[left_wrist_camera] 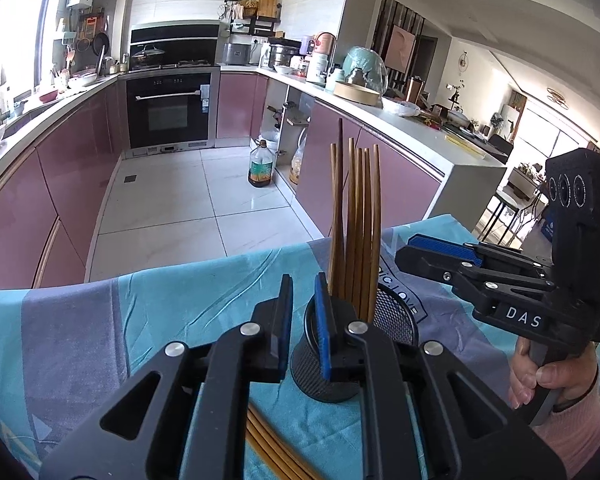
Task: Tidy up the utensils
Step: 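Move both open grippers back over the remaining chopstick pile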
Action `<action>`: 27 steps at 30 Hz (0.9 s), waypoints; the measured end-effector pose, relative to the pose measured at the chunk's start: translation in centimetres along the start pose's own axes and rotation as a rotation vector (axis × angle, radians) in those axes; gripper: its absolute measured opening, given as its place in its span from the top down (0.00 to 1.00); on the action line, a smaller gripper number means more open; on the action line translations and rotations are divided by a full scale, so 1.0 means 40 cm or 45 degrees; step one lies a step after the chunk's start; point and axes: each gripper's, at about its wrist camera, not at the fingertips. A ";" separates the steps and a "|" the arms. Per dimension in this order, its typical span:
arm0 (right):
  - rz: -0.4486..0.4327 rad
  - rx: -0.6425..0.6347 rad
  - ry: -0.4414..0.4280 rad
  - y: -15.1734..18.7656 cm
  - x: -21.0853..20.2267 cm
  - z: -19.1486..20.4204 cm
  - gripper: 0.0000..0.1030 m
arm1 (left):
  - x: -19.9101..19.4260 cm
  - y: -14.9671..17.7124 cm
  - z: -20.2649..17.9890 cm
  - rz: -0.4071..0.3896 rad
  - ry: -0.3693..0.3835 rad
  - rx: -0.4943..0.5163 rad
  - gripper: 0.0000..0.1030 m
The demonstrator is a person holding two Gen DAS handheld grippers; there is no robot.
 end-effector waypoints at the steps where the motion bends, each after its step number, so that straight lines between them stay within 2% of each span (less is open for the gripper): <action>1: -0.011 -0.007 -0.001 0.001 -0.010 0.005 0.75 | -0.012 0.007 0.003 -0.017 -0.011 0.003 0.83; 4: -0.062 -0.037 -0.023 0.010 -0.050 0.028 0.72 | -0.050 0.030 0.009 -0.069 -0.043 0.012 0.72; 7: -0.095 -0.089 -0.079 0.028 -0.093 0.059 0.64 | -0.080 0.057 0.028 -0.091 -0.070 0.004 0.67; 11: -0.091 -0.141 -0.156 0.072 -0.129 0.095 0.63 | -0.112 0.112 0.062 -0.088 -0.132 -0.010 0.63; 15: -0.020 -0.169 -0.193 0.130 -0.115 0.124 0.63 | -0.117 0.182 0.106 -0.033 -0.161 -0.058 0.63; 21: 0.133 -0.140 -0.214 0.215 -0.038 0.150 0.63 | -0.112 0.296 0.151 0.061 -0.177 -0.134 0.63; 27: 0.242 -0.149 -0.189 0.270 0.021 0.182 0.63 | -0.081 0.391 0.155 0.138 -0.154 -0.167 0.60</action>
Point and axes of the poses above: each gripper's, at about its wrist camera, not at the fingertips, and x roughly the way its jaws point, z to its left, y to its underside, and after that the axes turned 1 degree about -x, right-handed
